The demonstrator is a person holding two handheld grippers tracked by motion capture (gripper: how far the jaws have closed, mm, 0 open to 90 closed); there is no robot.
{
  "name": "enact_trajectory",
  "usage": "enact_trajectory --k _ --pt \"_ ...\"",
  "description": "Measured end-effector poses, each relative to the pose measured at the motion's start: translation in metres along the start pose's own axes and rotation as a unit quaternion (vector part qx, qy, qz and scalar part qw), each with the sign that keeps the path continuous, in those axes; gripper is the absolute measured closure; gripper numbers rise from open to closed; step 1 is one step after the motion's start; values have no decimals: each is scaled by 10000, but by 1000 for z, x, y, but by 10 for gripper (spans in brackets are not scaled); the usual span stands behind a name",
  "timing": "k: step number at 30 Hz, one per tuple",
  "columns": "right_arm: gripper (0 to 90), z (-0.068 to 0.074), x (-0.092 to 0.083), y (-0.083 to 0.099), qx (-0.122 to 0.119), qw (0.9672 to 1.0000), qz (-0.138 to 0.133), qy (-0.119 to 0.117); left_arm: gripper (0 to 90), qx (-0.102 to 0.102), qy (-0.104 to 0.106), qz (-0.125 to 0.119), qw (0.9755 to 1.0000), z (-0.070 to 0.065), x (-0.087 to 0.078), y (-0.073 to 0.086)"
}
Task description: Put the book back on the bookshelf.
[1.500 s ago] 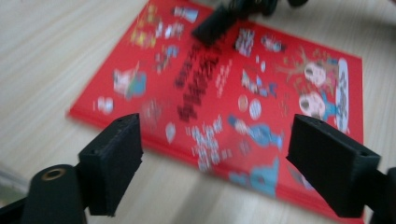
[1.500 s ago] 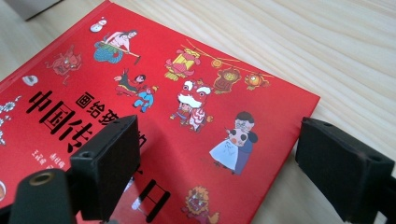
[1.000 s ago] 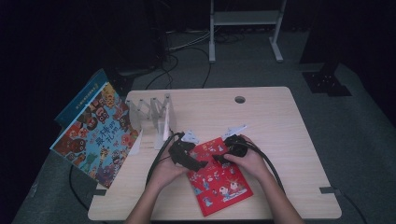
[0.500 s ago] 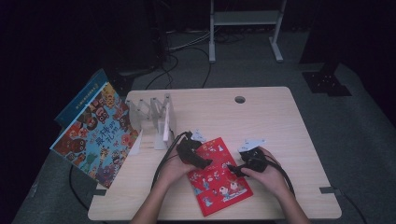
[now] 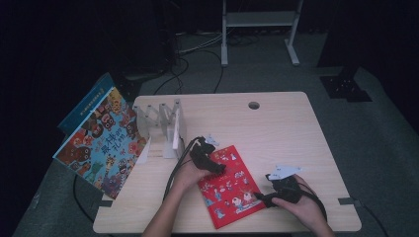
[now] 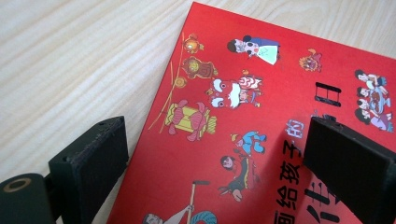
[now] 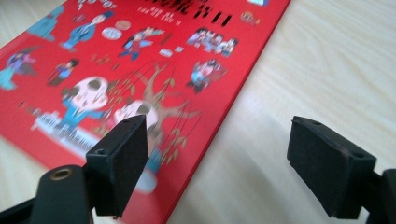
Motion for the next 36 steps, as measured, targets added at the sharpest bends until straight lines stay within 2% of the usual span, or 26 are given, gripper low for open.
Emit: enact_trajectory --k 1,5,13,16,19,22,25,29,36 --pt "195 2 -2 3 0 10000 6 1 57 -56 37 8 10000 -1 0 0" --pt "193 12 -7 11 3 10000 32 -37 44 -58 75 48 9999 -2 0 2" --pt "193 26 -6 23 19 10000 57 3 27 -88 102 33 9999 -2 0 4" --pt "161 27 -5 27 -22 9998 158 127 27 -84 104 42 9999 -2 0 4" --pt "170 29 -6 33 -100 9993 274 240 27 -88 102 54 9999 -2 0 4" --pt "169 34 -3 35 -20 9995 212 222 26 -86 102 78 9999 -2 0 4" --pt "118 32 -2 35 29 9993 266 259 26 -113 90 93 9999 -3 1 3" --pt "107 27 -2 36 75 9993 310 188 22 -128 71 134 9998 -3 0 4" --pt "105 0 -8 39 298 9984 326 346 12 -148 45 193 9997 -5 -1 6"
Point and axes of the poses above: each handheld gripper's, and its own axes: x roughly forward along the jaws, y roughly out of its underside, z roughly to its left, the point moved 10 cm from there along x, roughly forward along the jaws, and after that the axes turned 5 degrees about -y, right-handed, at the moved point
